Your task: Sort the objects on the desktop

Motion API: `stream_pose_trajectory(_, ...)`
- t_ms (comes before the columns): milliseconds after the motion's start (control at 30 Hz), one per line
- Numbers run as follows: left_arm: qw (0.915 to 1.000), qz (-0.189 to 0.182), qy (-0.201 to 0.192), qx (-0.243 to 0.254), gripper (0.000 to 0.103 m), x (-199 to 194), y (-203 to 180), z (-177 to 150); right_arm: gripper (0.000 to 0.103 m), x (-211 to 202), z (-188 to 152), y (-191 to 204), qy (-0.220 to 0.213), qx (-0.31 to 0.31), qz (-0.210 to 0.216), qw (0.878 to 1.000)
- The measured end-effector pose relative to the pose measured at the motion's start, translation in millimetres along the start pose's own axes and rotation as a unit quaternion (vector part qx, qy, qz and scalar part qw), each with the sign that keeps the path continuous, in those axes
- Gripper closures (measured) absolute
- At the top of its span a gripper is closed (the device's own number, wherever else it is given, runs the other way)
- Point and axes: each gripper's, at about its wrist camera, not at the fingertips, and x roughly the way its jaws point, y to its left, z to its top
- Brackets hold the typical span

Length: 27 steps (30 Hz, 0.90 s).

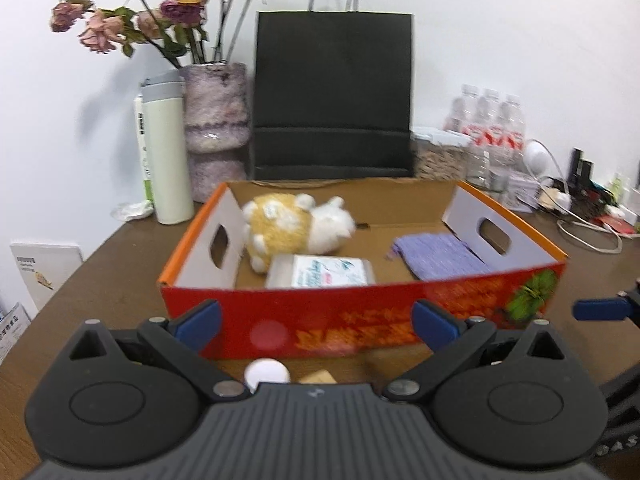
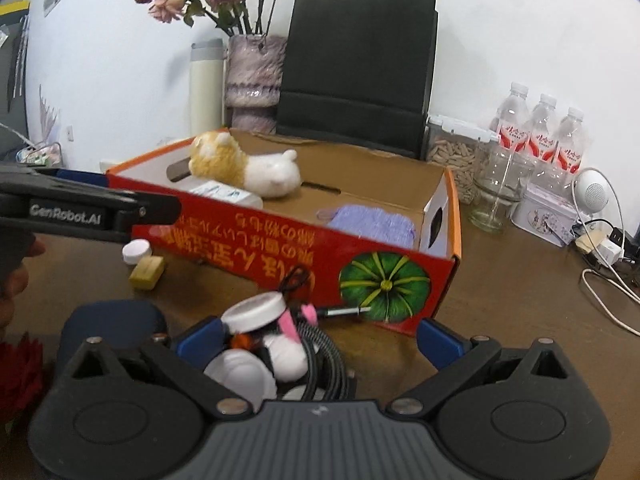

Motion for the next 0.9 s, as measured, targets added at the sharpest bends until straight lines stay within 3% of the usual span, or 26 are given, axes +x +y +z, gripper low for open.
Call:
stream_pose_trajectory(233,0.9981,-0.049,0.012,0.036,0.000,-5.6,-26.5,-3.9,0.012,-9.4,-3.6,-15.2,0.010,0.029,0.013,0.999)
stream_pose_trajectory(333,0.9955,-0.068,0.017,0.063,0.000,-4.2,-43.8,-2.5,0.027,-7.1,-4.1,-22.9,0.020,0.050,0.029,0.998)
stream_pose_trajectory(567,0.9914,-0.100,0.038,0.076,0.000,9.3,-63.8,0.2,0.037,-5.3,-6.8,-36.6,0.032,0.069,0.038,0.996)
stream_pose_trajectory(667,0.9895,-0.108,0.056,0.078,0.000,17.3,-66.4,-0.1,0.053,-4.5,-9.7,-39.8,0.039,0.065,0.040,0.996)
stream_pose_trajectory(900,0.9848,-0.125,0.094,0.076,0.027,34.6,-72.2,0.7,0.080,-4.0,-12.1,-43.1,0.040,0.074,0.083,0.993)
